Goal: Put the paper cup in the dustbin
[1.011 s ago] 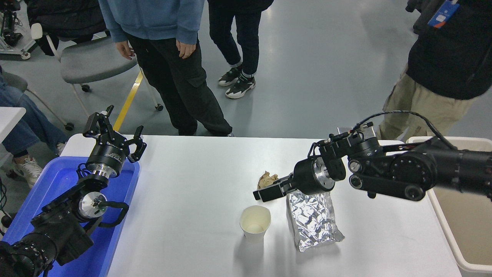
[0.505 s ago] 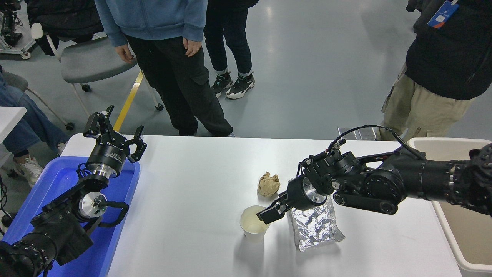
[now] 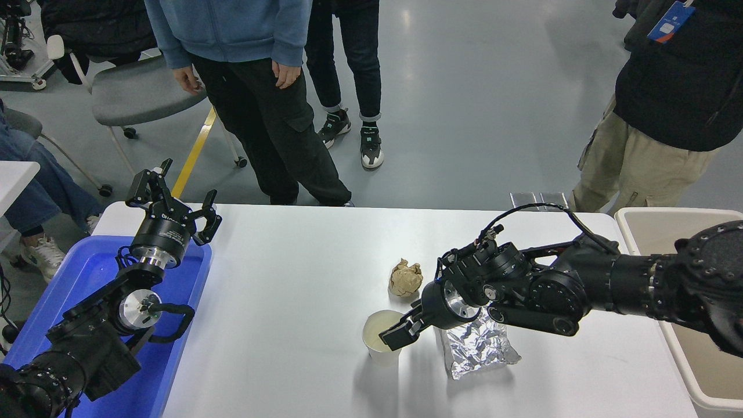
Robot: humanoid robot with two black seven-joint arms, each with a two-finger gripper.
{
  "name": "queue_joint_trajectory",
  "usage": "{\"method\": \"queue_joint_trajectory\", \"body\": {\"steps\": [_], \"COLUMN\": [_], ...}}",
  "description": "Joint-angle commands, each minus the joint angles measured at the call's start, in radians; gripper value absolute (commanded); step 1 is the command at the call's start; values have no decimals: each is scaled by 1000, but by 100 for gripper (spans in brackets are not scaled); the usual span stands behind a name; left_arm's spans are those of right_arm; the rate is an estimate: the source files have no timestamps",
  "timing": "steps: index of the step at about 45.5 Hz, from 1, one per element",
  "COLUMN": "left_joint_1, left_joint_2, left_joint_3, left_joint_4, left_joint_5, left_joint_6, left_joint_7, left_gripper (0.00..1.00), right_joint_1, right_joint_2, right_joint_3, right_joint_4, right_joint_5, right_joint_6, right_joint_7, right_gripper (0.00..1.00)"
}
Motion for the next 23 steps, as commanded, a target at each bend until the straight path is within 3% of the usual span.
{"method": "queue_joint_trajectory", "body": {"steps": [1,9,23], "left_joint_1": [0,0,0], "left_joint_2": [0,0,0], "left_joint_3": [0,0,0], "left_joint_4": [0,0,0], "left_joint_5": [0,0,0], "left_joint_6": [0,0,0], "left_joint_7": [0,0,0], "left_gripper": [100,100,100], "right_joint_1": [8,13,25], "right_joint_2": [7,10,10], "right_joint_3": [-4,-34,-37], "right_joint_4": [-11,-15,-12], "right_joint_5": [-2,-2,-1], "right_joint_6": [-6,-5,5], "right_joint_7": [2,6,12], "right_gripper": [28,1,0]}}
